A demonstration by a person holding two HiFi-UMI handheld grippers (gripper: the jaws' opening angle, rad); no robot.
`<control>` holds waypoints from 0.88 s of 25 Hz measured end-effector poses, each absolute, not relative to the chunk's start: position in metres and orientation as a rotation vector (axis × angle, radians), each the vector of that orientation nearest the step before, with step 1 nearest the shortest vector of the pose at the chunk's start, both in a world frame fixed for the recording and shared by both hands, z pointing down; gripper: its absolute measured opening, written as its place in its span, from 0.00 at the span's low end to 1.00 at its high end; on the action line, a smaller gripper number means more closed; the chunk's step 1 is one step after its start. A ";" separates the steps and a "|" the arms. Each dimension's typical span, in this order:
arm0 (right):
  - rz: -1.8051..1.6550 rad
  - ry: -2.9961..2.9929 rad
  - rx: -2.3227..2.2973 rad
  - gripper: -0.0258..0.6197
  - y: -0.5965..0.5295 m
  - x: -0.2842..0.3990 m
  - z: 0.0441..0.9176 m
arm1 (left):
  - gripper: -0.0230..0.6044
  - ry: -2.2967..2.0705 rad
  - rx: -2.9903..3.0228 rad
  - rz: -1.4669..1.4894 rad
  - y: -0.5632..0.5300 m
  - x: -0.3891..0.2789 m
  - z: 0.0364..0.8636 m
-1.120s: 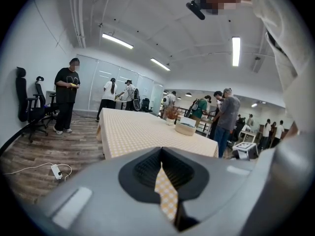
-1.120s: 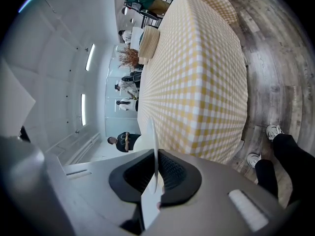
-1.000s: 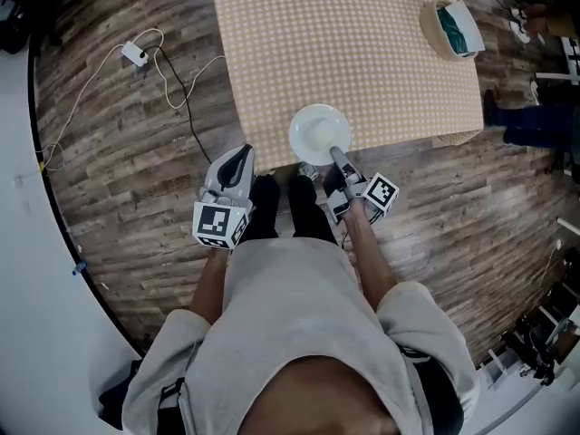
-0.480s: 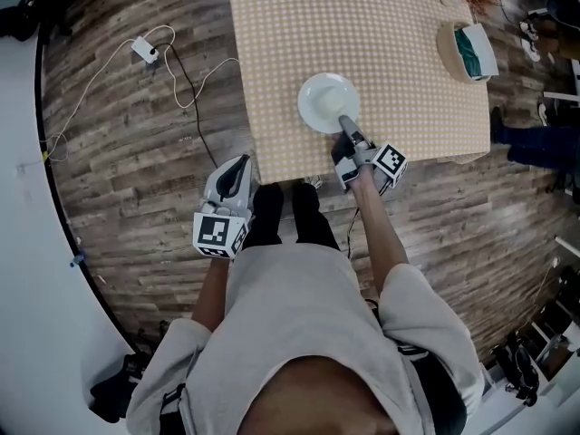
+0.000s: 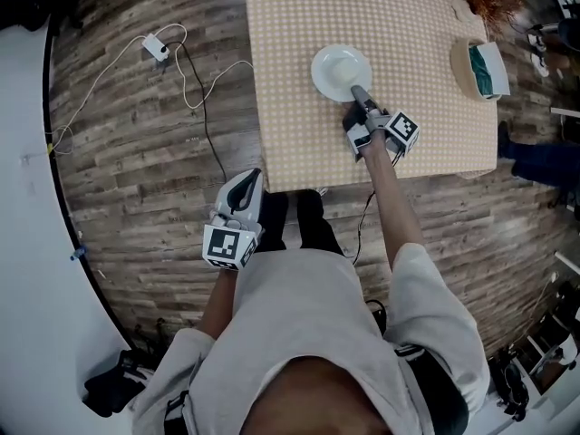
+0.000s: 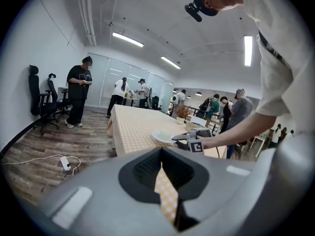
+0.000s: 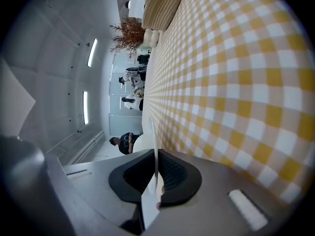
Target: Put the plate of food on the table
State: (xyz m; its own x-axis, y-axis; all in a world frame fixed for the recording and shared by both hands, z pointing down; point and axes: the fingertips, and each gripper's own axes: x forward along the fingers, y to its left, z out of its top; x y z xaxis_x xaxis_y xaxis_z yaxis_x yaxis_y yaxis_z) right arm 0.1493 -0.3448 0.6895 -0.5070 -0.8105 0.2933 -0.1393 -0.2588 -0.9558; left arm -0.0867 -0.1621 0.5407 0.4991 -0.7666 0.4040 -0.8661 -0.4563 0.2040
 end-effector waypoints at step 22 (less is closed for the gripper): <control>-1.812 1.467 -1.214 0.06 -0.437 0.150 0.691 | 0.05 -1.381 2.329 0.375 -0.156 -0.101 0.547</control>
